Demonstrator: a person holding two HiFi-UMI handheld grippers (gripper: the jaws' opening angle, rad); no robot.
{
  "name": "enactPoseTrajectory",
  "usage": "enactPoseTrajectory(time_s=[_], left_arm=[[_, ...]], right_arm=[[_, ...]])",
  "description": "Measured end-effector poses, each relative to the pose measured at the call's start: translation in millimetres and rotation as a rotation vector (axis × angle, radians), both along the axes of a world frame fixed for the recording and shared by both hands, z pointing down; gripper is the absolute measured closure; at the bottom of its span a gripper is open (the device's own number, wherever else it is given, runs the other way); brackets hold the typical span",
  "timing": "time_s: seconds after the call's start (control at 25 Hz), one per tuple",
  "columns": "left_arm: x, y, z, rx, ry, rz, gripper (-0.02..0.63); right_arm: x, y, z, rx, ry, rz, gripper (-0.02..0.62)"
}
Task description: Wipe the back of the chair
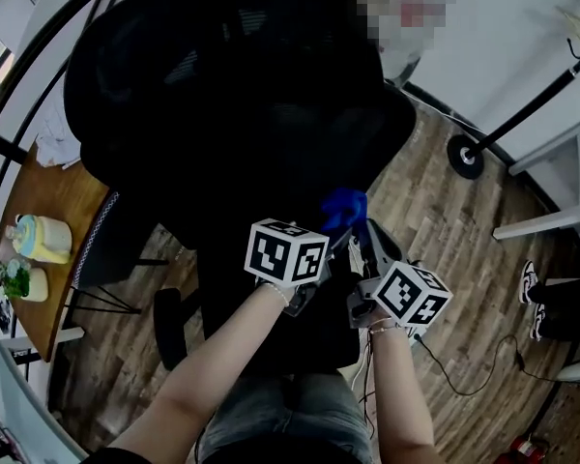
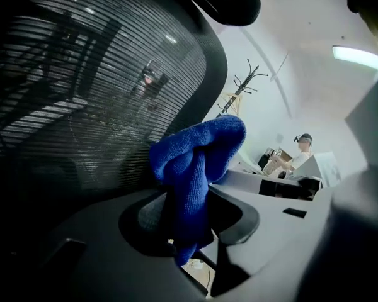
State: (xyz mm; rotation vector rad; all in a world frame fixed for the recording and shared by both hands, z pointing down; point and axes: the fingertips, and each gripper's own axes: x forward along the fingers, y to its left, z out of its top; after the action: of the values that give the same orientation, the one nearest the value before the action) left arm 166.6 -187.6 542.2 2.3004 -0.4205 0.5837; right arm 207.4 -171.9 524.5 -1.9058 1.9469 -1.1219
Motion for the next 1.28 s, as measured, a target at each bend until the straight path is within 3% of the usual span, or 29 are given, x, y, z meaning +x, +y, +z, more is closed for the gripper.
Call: enactPoseTrajectory(time_s=[0.32, 0.56, 1.28], left_arm=[[12, -14, 15, -0.056, -0.006, -0.040, 0.469], [6, -20, 18, -0.049, -0.009, -0.069, 0.469], [-82, -47, 19, -0.050, -0.018, -0.291, 0.469]], right_arm=[[11, -4, 11, -0.020, -0.004, 0.006, 0.563], [-1, -15, 15, -0.022, -0.015, -0.026, 0.563], [-74, -46, 10, -0.019, -0.050, -0.186, 0.563]])
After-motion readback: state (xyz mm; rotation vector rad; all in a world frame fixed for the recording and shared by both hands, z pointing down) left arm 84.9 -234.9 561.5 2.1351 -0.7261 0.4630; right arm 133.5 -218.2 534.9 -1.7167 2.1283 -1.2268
